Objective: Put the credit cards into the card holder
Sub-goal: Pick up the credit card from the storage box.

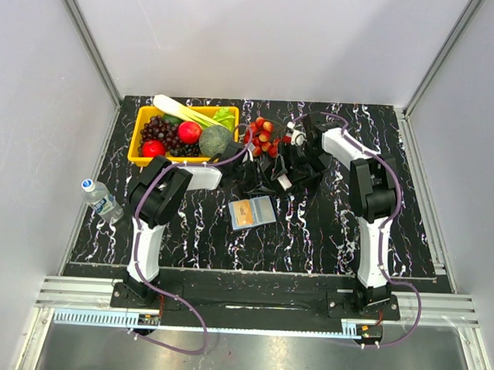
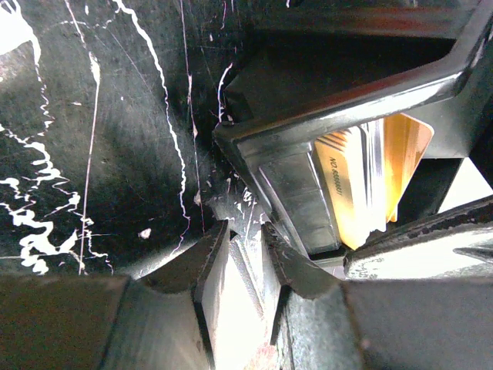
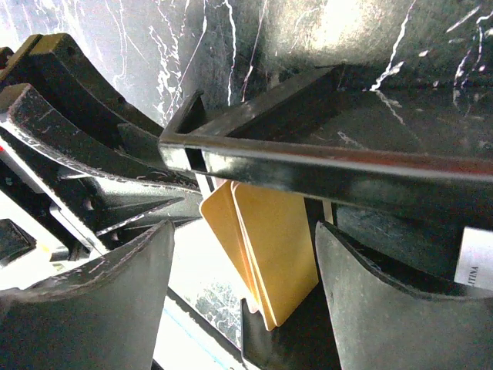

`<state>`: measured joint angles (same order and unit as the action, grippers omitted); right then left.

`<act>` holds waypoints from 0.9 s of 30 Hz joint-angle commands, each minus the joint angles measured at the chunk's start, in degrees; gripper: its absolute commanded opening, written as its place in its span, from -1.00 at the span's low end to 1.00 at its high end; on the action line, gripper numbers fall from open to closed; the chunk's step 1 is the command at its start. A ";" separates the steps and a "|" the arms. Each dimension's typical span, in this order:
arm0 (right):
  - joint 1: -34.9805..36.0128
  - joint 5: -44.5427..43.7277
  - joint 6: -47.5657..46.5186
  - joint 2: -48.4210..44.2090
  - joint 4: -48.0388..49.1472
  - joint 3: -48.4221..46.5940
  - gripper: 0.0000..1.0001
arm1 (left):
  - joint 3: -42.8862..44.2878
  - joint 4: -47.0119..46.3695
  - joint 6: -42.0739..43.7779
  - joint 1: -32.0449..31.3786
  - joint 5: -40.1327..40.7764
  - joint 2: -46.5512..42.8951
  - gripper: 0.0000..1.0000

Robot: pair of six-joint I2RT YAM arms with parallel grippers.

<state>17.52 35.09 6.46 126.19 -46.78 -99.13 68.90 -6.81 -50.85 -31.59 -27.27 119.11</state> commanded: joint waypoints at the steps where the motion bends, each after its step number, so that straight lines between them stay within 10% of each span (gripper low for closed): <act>1: 0.85 -0.90 0.13 -5.60 -0.15 0.52 0.61 | 2.11 -3.03 -0.13 -0.13 -0.51 -0.02 -0.45; 17: 0.85 2.80 -0.04 -7.01 -1.03 -0.01 0.47 | 1.85 -3.12 -0.13 -0.13 -0.42 -0.11 -0.45; 27: 0.85 -9.26 -0.48 -5.96 0.12 -2.03 0.93 | 1.41 -3.47 -0.21 -0.13 -0.51 -0.46 -0.45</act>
<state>17.74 28.75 7.05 121.67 -46.61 -98.45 68.90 -7.01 -50.87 -31.59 -27.22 119.11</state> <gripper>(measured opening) 0.947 0.277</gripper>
